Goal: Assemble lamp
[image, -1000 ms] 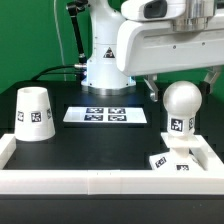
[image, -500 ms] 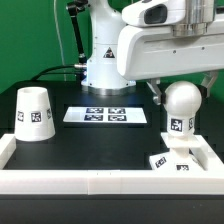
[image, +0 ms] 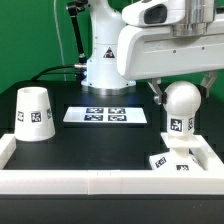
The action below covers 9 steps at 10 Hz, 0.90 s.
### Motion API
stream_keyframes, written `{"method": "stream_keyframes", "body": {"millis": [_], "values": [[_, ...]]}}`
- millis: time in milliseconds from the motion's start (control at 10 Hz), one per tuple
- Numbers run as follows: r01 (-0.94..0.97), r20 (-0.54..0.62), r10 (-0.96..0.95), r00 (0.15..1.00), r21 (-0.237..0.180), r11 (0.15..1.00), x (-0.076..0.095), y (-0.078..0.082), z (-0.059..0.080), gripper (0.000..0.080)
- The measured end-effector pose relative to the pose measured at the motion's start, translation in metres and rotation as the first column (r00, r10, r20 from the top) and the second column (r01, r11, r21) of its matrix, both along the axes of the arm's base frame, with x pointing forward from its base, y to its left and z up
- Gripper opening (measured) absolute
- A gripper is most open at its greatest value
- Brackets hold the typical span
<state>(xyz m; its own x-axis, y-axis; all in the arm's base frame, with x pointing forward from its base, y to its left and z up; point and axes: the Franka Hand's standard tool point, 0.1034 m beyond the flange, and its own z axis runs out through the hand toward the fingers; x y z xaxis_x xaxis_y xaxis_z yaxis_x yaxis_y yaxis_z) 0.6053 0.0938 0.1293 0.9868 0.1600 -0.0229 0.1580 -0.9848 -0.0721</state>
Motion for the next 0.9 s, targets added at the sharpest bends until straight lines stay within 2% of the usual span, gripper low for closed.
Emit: {"method": "stream_keyframes", "body": {"millis": [200, 400, 800, 900], "values": [[0.233, -0.015, -0.234, 0.972, -0.010, 0.972, -0.0026, 0.0042, 0.0005, 0.0574], [0.454, -0.030, -0.455, 0.890, -0.024, 0.891, -0.0035, 0.0052, -0.0002, 0.0576], [0.755, -0.050, -0.757, 0.652, -0.049, 0.654, -0.0035, 0.0049, -0.0014, 0.0576], [0.827, -0.052, -0.829, 0.557, -0.059, 0.560, -0.0036, 0.0056, -0.0014, 0.0576]]}}
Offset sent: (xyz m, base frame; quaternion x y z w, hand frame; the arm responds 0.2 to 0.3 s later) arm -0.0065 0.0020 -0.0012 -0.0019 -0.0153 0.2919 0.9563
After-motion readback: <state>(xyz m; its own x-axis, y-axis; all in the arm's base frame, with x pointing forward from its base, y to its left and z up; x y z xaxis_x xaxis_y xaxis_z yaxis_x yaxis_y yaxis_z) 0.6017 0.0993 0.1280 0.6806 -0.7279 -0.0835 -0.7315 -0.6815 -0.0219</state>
